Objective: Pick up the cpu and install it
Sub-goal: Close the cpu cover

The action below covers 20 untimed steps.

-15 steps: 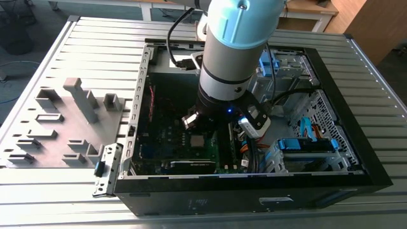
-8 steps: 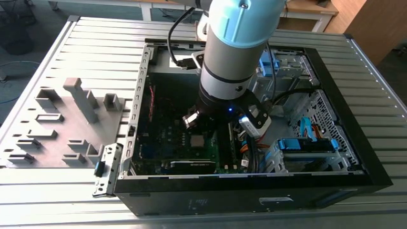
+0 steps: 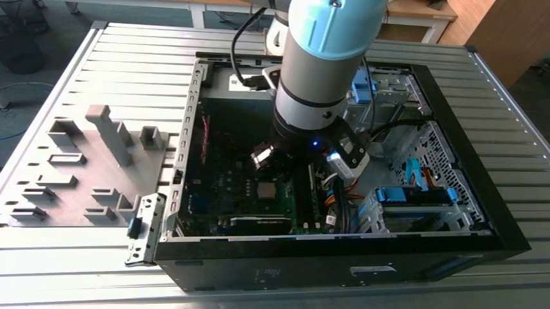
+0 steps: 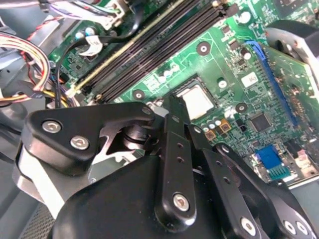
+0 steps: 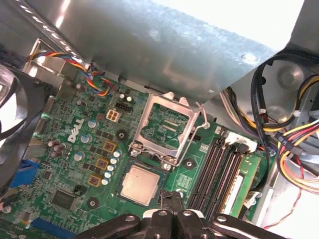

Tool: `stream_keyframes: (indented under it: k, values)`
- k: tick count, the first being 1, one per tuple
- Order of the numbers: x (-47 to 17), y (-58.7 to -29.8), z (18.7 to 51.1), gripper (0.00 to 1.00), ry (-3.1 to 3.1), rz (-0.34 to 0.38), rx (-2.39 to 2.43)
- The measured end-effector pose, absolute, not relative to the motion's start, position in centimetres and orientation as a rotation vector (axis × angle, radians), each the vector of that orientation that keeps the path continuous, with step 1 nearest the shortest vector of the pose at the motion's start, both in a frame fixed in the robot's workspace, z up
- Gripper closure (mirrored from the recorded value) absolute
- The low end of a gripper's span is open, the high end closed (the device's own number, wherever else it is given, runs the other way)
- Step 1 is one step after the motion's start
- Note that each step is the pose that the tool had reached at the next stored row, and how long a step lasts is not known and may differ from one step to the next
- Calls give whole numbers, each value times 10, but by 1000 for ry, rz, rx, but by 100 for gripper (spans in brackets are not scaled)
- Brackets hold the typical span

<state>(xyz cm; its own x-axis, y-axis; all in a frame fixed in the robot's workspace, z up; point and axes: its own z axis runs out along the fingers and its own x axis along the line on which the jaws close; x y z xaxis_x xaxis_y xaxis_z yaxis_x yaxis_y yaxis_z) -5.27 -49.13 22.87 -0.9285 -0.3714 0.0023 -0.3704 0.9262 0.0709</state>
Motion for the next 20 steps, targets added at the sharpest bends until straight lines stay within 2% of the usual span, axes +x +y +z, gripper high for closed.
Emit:
stream_keyframes:
  k: [20]
  values:
    - [-43, -489, 228, 89, -2990, -109, 882]
